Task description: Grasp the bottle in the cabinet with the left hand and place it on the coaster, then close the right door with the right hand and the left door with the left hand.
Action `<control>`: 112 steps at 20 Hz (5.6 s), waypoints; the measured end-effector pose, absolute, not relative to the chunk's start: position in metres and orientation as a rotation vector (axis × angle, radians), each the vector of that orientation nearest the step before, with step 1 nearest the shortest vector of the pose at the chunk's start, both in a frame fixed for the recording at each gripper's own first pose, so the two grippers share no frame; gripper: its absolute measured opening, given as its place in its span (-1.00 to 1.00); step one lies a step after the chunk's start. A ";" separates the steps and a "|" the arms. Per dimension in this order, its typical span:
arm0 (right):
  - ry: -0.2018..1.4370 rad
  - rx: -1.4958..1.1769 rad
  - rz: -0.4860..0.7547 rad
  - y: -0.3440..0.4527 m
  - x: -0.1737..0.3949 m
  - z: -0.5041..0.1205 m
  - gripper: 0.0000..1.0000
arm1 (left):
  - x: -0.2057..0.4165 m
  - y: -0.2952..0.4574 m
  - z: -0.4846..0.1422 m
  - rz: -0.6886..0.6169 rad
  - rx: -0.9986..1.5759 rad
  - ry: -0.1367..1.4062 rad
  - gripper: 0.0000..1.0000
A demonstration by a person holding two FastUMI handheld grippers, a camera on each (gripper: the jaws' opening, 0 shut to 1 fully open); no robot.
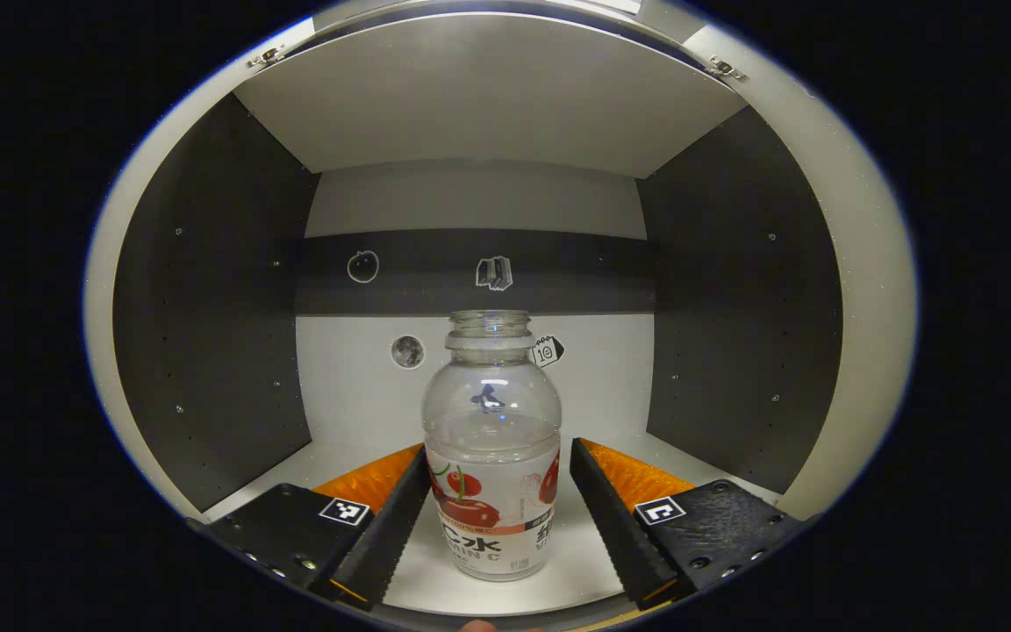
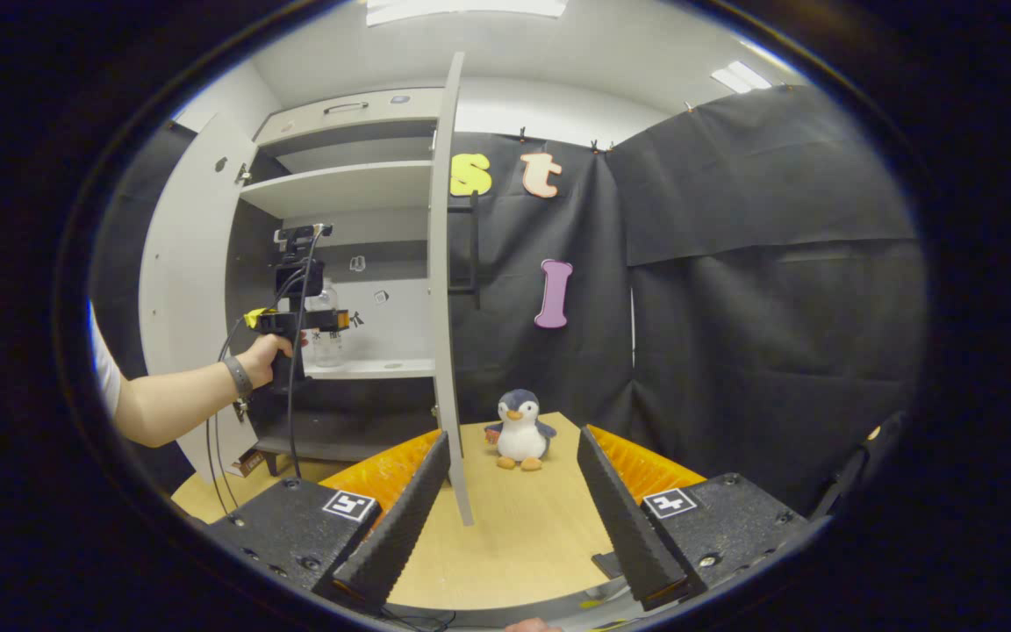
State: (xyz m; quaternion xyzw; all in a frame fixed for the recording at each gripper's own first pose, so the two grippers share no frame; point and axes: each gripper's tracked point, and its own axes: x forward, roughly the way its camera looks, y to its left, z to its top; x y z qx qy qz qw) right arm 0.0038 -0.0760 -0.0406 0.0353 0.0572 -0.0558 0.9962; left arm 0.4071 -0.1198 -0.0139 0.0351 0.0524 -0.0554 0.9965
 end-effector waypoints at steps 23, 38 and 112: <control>0.038 0.064 0.142 -0.026 0.004 -0.002 0.92 | 0.168 -0.112 -0.058 -0.200 0.022 0.028 0.50; 0.064 -0.032 0.186 0.010 -0.007 0.021 0.92 | 0.052 -0.135 -0.253 -0.155 0.028 0.167 0.50; -0.069 -0.046 0.235 0.064 0.200 0.094 0.90 | -0.017 -0.025 -0.041 0.015 -0.012 0.070 0.89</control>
